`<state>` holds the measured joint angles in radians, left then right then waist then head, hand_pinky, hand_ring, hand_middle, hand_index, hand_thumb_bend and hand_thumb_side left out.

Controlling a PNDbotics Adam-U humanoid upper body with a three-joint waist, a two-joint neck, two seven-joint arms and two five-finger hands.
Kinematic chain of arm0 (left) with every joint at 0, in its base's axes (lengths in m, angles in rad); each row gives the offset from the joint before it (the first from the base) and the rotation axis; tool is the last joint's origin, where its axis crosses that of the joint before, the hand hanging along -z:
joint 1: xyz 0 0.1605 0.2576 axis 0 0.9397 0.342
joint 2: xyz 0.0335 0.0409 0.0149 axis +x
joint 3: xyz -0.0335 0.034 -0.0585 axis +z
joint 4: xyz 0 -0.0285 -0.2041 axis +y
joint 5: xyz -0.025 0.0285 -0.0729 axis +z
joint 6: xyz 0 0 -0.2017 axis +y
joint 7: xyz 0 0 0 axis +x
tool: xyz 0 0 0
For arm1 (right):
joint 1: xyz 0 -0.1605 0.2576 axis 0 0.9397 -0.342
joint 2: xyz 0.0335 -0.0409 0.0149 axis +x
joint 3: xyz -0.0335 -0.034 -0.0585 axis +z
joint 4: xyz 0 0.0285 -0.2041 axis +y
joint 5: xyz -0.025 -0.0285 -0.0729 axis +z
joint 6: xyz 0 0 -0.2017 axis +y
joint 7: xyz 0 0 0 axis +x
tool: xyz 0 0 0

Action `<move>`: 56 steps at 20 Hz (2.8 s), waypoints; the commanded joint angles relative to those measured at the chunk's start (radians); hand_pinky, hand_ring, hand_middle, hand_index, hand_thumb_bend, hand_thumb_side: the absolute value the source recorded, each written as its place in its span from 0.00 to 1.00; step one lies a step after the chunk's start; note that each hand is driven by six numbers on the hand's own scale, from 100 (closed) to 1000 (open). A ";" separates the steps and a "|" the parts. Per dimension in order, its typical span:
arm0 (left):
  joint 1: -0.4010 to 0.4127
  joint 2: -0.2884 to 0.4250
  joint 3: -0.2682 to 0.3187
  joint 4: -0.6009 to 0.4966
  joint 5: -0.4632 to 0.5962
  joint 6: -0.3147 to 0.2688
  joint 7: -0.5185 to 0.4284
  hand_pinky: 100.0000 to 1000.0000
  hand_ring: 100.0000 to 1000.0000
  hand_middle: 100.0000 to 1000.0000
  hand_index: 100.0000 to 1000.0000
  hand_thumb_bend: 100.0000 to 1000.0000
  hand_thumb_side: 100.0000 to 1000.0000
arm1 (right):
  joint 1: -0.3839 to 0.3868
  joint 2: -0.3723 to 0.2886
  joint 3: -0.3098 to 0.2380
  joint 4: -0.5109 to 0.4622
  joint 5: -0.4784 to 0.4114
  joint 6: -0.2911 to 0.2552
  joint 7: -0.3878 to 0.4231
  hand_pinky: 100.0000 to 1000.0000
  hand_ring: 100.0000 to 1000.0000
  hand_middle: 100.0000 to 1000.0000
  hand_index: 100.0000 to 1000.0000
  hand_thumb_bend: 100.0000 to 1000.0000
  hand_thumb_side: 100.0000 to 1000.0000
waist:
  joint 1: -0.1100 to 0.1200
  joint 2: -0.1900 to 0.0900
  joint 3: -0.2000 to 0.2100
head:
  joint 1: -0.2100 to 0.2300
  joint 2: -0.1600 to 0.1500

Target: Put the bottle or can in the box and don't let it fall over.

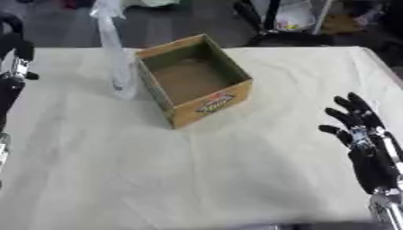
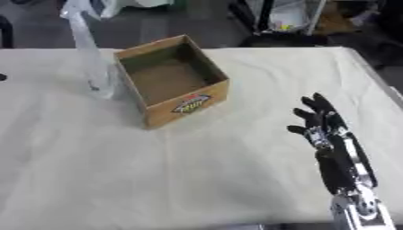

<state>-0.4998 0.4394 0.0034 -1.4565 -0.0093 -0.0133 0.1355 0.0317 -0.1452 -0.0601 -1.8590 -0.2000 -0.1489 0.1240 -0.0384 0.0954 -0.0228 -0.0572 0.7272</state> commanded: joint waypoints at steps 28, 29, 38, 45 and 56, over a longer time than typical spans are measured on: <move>-0.493 0.058 -0.043 0.563 -0.194 -0.002 0.090 0.53 1.00 0.90 0.83 0.39 0.61 | -0.036 -0.028 0.034 -0.010 -0.029 -0.001 0.040 0.70 0.89 0.92 1.00 0.00 0.48 | 0.004 0.029 -0.167 | 0.053 -0.068; -0.497 0.059 -0.041 0.571 -0.196 -0.001 0.096 0.53 1.00 0.90 0.83 0.38 0.61 | -0.037 -0.028 0.035 -0.011 -0.029 -0.001 0.041 0.70 0.89 0.92 1.00 0.00 0.48 | 0.004 0.031 -0.170 | 0.053 -0.070; -0.513 0.074 -0.032 0.622 -0.205 -0.007 0.115 0.52 1.00 0.89 0.83 0.38 0.61 | -0.040 -0.030 0.037 -0.010 -0.030 -0.002 0.044 0.70 0.89 0.92 1.00 0.00 0.48 | 0.004 0.039 -0.193 | 0.053 -0.085; -0.524 0.077 -0.035 0.636 -0.225 -0.034 0.069 0.52 1.00 0.88 0.83 0.31 0.57 | -0.040 -0.031 0.037 -0.010 -0.032 -0.003 0.044 0.70 0.89 0.92 1.00 0.00 0.48 | 0.000 0.043 -0.205 | 0.053 -0.094; -0.526 0.073 -0.037 0.633 -0.227 -0.070 0.013 0.42 0.96 0.79 0.77 0.00 0.19 | -0.040 -0.030 0.038 -0.009 -0.033 -0.003 0.044 0.70 0.89 0.92 1.00 0.00 0.49 | -0.001 0.042 -0.209 | 0.051 -0.097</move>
<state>-0.9962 0.4840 -0.0340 -0.8083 -0.2329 -0.0785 0.1537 -0.0005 -0.1547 -0.0231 -1.8586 -0.2264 -0.1490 0.1661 -0.0391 0.1485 -0.2303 -0.0046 0.6408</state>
